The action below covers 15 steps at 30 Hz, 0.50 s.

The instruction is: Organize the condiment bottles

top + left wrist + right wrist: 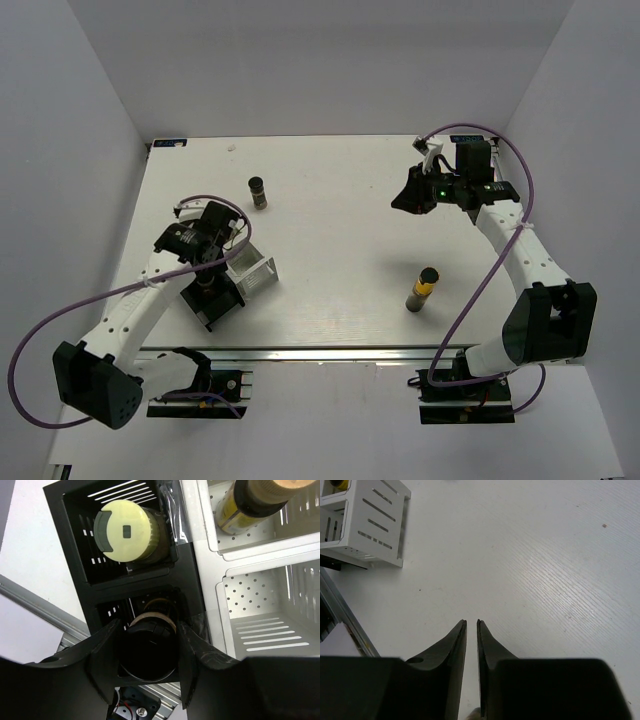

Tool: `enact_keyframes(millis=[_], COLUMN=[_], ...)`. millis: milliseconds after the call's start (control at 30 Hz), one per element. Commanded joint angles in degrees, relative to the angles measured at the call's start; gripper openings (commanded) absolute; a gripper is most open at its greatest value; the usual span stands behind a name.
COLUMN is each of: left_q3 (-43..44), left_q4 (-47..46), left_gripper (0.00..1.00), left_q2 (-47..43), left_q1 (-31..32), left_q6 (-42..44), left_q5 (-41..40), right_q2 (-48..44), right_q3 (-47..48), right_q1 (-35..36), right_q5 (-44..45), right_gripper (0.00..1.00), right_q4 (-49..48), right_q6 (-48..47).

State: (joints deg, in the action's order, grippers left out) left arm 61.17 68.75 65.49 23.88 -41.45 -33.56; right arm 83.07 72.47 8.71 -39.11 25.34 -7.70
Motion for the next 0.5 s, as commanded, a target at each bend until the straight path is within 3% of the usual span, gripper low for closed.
enact_keyframes(millis=[0,467], left_q3=[-0.78,-3.07], left_q4=[-2.04,-10.30], left_gripper=[0.00,0.00], left_q2=[-0.19,-0.37], left_q1=[-0.06,-5.42], left_q6=[0.32,1.90], left_q5=[0.43,0.78], right_q2=[-1.86,-2.03], right_q3=[0.13,-0.48], right_q1=[0.17,0.25], right_q5=[0.18,0.35], right_gripper=[0.20,0.21], right_q4=[-1.00,-1.09], right_q6=[-0.64,-1.00])
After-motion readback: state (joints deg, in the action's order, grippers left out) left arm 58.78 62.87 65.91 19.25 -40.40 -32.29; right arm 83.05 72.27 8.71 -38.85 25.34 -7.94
